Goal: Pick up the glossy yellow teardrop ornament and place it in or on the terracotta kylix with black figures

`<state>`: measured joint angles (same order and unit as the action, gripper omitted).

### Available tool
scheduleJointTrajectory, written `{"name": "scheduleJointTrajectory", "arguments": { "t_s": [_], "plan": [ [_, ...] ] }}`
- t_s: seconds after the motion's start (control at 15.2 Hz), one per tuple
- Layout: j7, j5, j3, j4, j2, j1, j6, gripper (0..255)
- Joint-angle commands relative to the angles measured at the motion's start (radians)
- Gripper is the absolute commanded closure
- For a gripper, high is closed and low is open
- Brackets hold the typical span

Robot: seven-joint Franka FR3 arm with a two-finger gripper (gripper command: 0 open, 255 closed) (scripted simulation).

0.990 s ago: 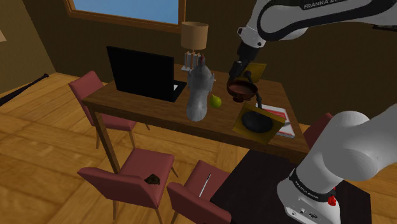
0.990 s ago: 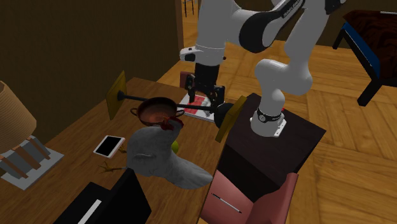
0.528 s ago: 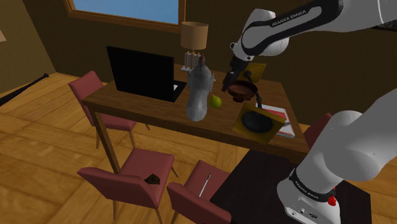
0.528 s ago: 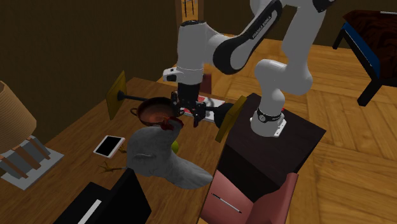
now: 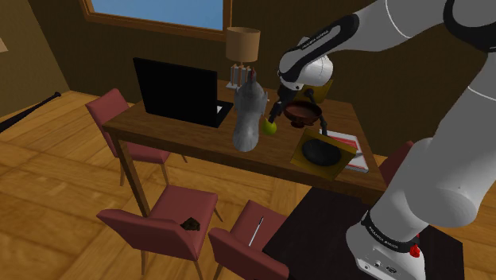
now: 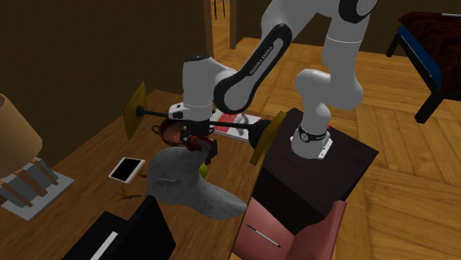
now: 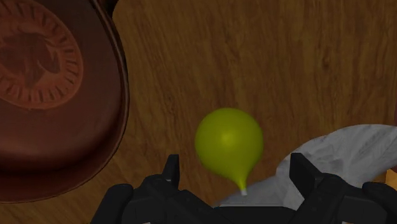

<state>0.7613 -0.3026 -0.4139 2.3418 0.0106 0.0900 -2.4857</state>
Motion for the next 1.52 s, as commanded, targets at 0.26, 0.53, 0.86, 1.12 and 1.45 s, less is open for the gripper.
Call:
{"name": "scheduleJointTrajectory", "arguments": {
  "t_s": [0.26, 0.53, 0.86, 1.12, 1.45],
  "plan": [
    [0.076, -0.098, 0.014, -0.019, 0.095, 0.0, -0.058, 0],
    [0.101, -0.134, 0.024, -0.022, 0.129, -0.002, -0.083, 0],
    [0.101, -0.134, 0.024, -0.022, 0.129, -0.002, -0.083, 0],
    [0.101, -0.133, 0.024, -0.021, 0.128, -0.002, -0.083, 255],
    [0.1, -0.132, 0.023, -0.018, 0.125, -0.002, -0.083, 255]
  ]
}}
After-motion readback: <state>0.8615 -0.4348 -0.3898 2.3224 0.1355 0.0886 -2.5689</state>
